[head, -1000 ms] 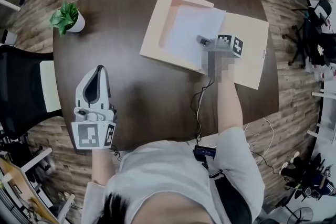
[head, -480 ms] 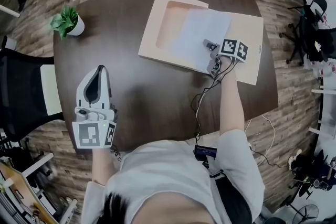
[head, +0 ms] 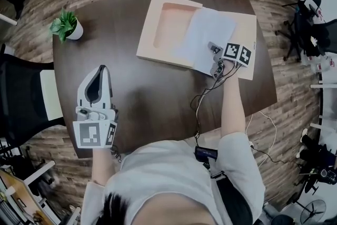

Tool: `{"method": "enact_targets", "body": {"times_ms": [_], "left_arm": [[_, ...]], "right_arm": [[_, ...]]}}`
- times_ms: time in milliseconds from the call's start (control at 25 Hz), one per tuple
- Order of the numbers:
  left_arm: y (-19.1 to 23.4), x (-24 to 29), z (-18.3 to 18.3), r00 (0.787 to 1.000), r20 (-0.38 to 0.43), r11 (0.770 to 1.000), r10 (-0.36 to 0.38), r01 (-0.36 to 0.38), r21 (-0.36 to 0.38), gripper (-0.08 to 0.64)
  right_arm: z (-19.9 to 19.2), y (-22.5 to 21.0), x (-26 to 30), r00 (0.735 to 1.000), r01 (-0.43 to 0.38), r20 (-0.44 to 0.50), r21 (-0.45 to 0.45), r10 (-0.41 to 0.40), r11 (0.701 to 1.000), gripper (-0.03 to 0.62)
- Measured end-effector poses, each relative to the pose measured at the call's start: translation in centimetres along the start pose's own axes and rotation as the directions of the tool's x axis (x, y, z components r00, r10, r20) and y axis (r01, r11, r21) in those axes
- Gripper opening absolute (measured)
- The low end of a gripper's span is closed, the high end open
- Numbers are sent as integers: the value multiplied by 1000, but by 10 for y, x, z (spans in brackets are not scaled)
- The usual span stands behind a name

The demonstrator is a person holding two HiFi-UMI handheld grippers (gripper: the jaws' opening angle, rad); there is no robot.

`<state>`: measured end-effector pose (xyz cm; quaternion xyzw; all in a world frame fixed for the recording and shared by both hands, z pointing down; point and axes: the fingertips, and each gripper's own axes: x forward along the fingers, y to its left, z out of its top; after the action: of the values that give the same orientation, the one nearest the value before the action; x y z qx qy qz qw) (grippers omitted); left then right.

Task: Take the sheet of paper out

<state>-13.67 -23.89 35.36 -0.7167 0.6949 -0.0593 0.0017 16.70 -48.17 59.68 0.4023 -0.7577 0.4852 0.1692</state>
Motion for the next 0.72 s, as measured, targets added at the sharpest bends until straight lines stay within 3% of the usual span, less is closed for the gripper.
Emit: {"method": "enact_targets", "body": {"times_ms": [400, 720], "left_arm": [[-1, -11, 11, 999, 37, 999, -37, 37, 2, 9], [-2, -24, 24, 995, 65, 998, -70, 69, 14, 9]], "right_arm": [[12, 15, -49, 988, 91, 140, -143, -71, 985, 14], [12, 51, -85, 965, 145, 250, -277, -74, 950, 14]]}}
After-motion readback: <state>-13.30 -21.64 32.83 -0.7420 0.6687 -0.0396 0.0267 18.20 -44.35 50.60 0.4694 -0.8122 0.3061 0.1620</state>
